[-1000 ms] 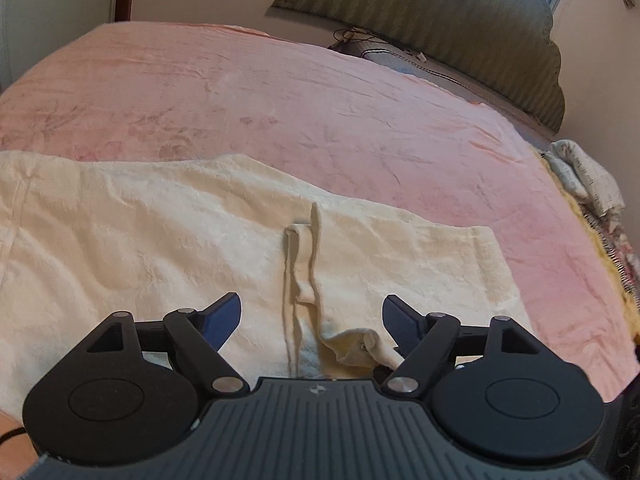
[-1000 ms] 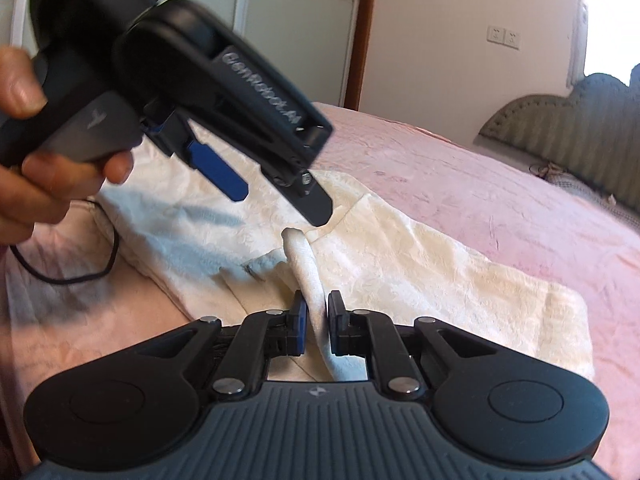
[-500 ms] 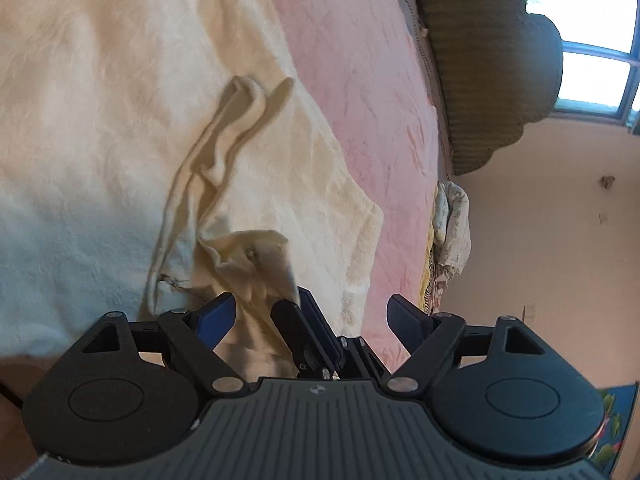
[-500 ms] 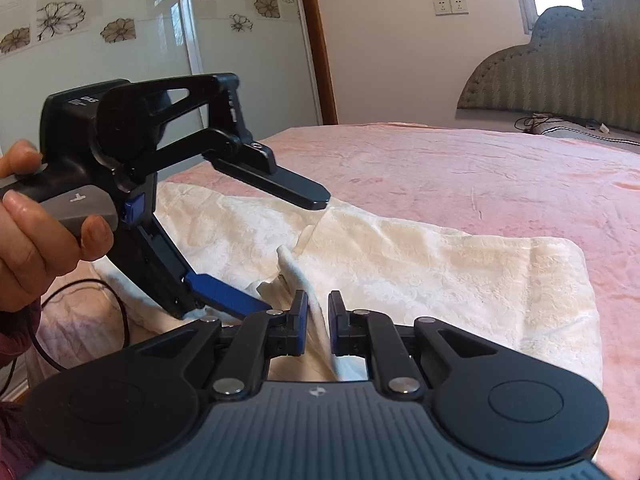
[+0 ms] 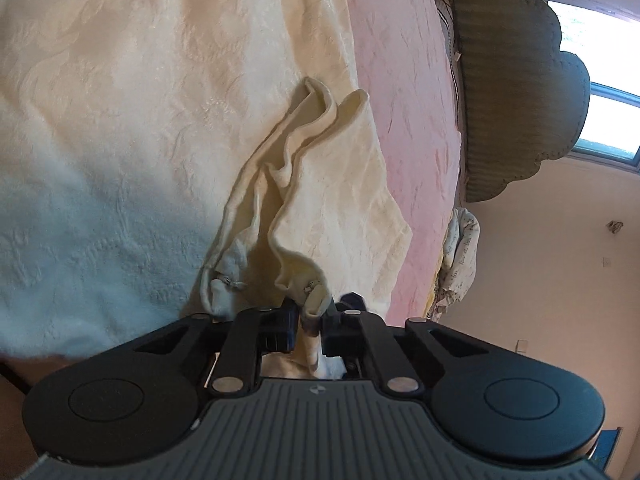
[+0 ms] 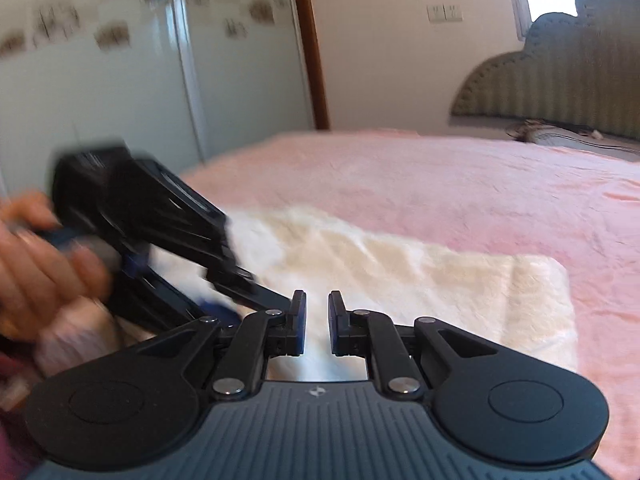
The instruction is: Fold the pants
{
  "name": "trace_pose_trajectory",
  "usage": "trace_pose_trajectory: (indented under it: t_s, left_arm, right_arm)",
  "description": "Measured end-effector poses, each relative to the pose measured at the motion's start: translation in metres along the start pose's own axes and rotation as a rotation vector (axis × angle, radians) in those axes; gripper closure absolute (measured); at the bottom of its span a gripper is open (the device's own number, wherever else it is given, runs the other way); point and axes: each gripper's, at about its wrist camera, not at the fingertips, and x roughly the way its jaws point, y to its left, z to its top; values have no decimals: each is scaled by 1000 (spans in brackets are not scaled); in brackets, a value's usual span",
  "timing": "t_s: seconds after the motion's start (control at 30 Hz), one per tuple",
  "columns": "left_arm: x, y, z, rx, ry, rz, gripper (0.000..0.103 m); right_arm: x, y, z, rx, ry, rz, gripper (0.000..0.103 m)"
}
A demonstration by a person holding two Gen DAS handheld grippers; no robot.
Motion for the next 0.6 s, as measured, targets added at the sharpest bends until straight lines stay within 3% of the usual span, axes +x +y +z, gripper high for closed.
trace_pose_trajectory:
  t_s: [0.03, 0.07, 0.17, 0.23, 0.4, 0.47, 0.5, 0.6]
  left_arm:
    - [-2, -4, -2, 33, -10, 4, 97]
    - [-6, -10, -5, 82, -28, 20, 96]
    - [-23, -33, -18, 246, -107, 61, 97]
    - [-29, -41, -22, 299, -130, 79, 97]
    - [-15, -24, -18, 272, -70, 158, 96]
    - [-12, -16, -18, 254, -64, 158, 89]
    - [-12, -17, -16, 261, -62, 156, 84]
    - [-20, -29, -18, 338, -87, 194, 83]
  right_arm:
    - [7, 4, -2, -18, 35, -8, 92]
    - [11, 7, -4, -19, 52, 11, 92]
    - [10, 22, 0, -51, 23, 10, 92]
    - [8, 26, 4, -66, 3, 20, 92]
    - [24, 25, -3, -51, 69, 31, 92]
    - [29, 24, -10, -40, 102, 25, 92]
    - [27, 23, -11, -32, 101, 28, 92]
    - [21, 22, -8, -22, 86, 28, 90]
